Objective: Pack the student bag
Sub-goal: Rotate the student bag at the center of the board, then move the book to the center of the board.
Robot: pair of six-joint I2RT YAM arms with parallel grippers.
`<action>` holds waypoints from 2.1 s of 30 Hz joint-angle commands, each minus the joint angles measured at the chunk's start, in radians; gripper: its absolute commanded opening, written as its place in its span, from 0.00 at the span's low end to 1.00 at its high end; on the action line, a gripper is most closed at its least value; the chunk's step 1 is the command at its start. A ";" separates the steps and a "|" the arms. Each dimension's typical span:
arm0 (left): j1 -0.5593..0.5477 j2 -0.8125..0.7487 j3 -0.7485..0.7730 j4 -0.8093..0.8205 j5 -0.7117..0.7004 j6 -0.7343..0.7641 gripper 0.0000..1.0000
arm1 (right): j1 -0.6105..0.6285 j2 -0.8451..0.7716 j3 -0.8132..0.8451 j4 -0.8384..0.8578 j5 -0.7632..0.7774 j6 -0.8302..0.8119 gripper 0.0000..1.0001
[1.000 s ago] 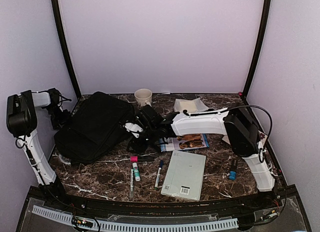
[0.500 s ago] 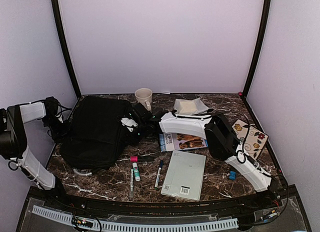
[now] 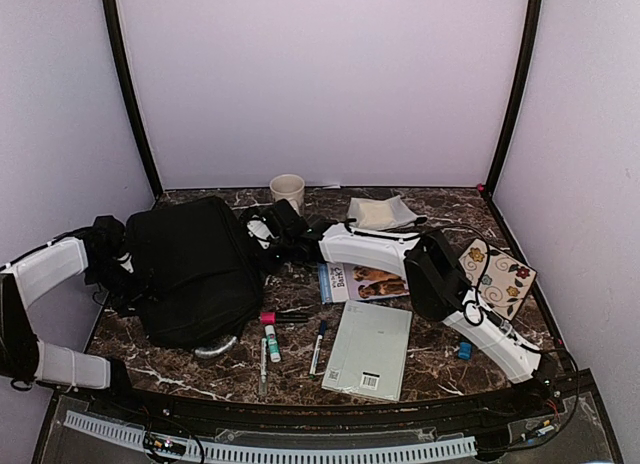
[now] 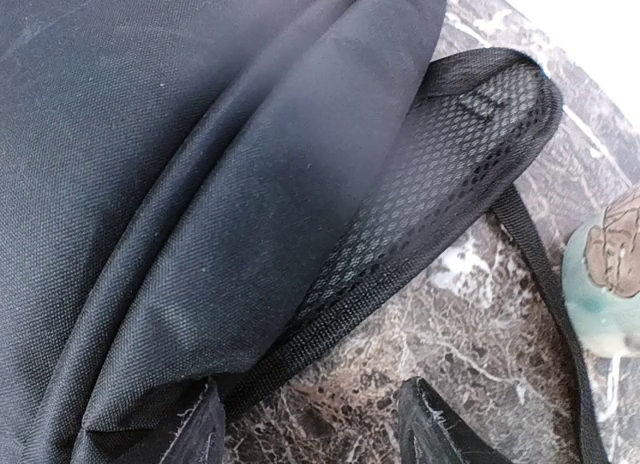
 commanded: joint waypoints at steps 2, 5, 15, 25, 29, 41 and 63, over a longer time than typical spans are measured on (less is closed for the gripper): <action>-0.012 -0.114 0.088 -0.136 0.037 -0.019 0.73 | 0.033 -0.021 0.036 0.052 -0.019 -0.024 0.60; -0.011 -0.140 0.165 -0.220 -0.003 0.009 0.73 | 0.034 -0.092 -0.011 0.020 -0.035 -0.020 0.60; -0.040 -0.214 0.192 -0.238 0.002 -0.058 0.73 | 0.035 -0.390 -0.289 0.049 -0.153 -0.016 0.65; -0.039 -0.360 0.082 -0.195 0.043 -0.032 0.77 | 0.027 -0.772 -0.750 0.044 -0.271 -0.178 0.65; -0.059 -0.391 0.118 -0.133 0.147 -0.005 0.72 | 0.006 -0.929 -0.912 -0.011 -0.311 -0.294 0.65; -0.331 -0.268 0.266 0.202 0.399 -0.174 0.65 | -0.363 -1.221 -1.194 -0.195 -0.597 -0.356 0.64; -1.079 0.471 0.451 0.539 0.162 -0.223 0.71 | -0.617 -1.411 -1.486 -0.297 -0.659 -0.449 0.53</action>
